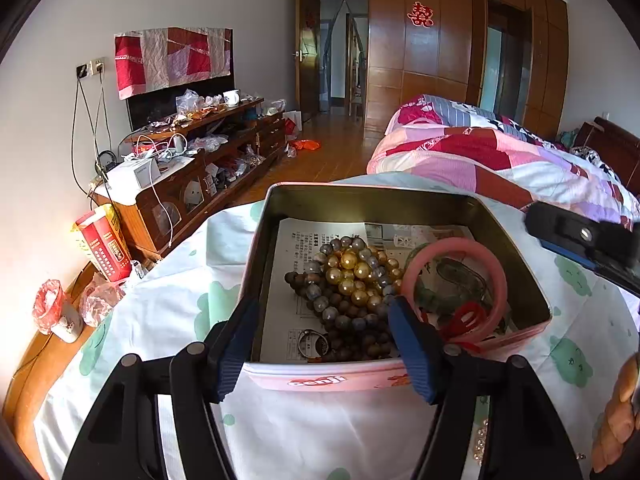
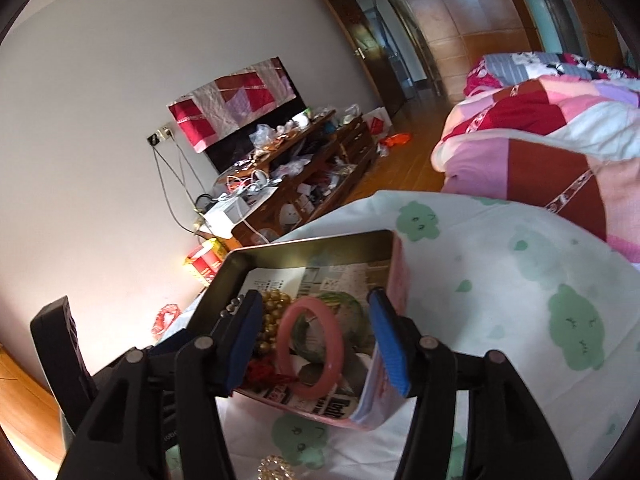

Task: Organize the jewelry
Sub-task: 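Withdraw both grippers from the tin toward the pearl necklace, then lower the right gripper onto the pearl necklace and grasp it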

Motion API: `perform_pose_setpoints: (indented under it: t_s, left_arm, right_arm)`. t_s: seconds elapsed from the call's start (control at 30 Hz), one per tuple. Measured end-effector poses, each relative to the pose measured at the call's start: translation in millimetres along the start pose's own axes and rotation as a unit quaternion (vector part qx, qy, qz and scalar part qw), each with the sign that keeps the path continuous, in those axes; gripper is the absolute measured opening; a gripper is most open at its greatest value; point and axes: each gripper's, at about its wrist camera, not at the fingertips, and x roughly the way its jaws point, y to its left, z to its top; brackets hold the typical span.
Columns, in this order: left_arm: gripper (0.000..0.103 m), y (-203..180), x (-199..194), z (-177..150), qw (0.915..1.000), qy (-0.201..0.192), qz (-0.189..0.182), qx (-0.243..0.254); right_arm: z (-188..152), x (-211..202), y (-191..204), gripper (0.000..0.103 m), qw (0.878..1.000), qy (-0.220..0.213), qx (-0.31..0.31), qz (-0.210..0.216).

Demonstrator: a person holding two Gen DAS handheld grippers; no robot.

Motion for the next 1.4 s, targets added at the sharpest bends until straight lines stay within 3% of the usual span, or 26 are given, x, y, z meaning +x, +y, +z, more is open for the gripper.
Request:
perform_pose_setpoints:
  t_s: [0.17, 0.37, 0.47, 0.67, 1.07, 1.33, 1.4]
  left_arm:
    - [0.067, 0, -5, -2, 0.9999, -0.009, 0.008, -0.003]
    - [0.067, -8, -22, -10, 0.9983, -0.030, 0.049, -0.005]
    - [0.067, -9, -28, -16, 0.9982, -0.027, 0.049, -0.020]
    - [0.067, -12, -35, -27, 0.9977, -0.017, 0.052, -0.041]
    - [0.068, -23, -56, -42, 0.9972, -0.019, 0.060, -0.039]
    - [0.068, -20, -72, -47, 0.9960, -0.029, 0.059, -0.059]
    - [0.068, -20, -76, -49, 0.9960, -0.031, 0.058, -0.060]
  right_arm:
    - [-11, -23, 5, 0.071, 0.998, -0.028, -0.029, -0.056]
    - [-23, -40, 2, 0.071, 0.994, -0.036, -0.044, -0.093]
    - [-29, -45, -3, 0.071, 0.993, -0.035, -0.039, -0.106]
    - [-36, -49, -8, 0.071, 0.993, -0.029, -0.025, -0.109]
    - [-55, -59, 0, 0.071, 0.989, -0.033, -0.058, -0.132]
    - [-61, -67, 6, 0.071, 0.991, -0.021, -0.070, -0.108]
    - [-64, -67, 10, 0.064, 0.992, -0.011, -0.077, -0.098]
